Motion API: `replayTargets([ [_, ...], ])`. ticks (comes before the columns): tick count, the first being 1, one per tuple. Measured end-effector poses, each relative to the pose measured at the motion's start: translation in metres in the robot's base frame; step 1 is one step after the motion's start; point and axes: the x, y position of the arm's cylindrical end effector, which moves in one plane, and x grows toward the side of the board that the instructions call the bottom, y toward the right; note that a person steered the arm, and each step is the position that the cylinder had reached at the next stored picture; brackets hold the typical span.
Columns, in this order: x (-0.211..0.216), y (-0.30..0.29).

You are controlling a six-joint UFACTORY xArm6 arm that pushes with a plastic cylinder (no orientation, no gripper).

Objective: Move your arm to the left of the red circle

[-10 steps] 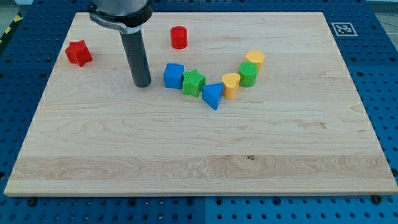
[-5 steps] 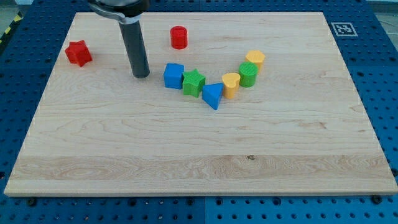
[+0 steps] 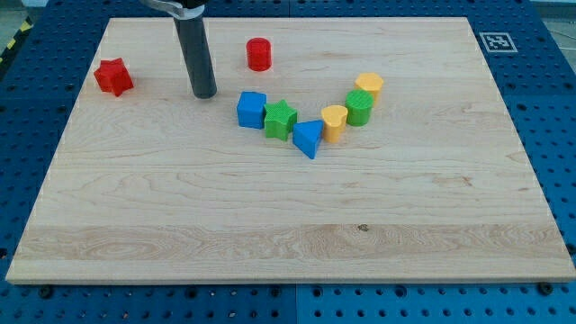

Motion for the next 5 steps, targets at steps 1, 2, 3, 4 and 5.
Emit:
replayTargets([
  [1,-0.002,-0.002],
  [2,-0.008,-0.002],
  [3,-0.009,-0.002],
  [4,-0.009,-0.002],
  [5,-0.016,-0.002],
])
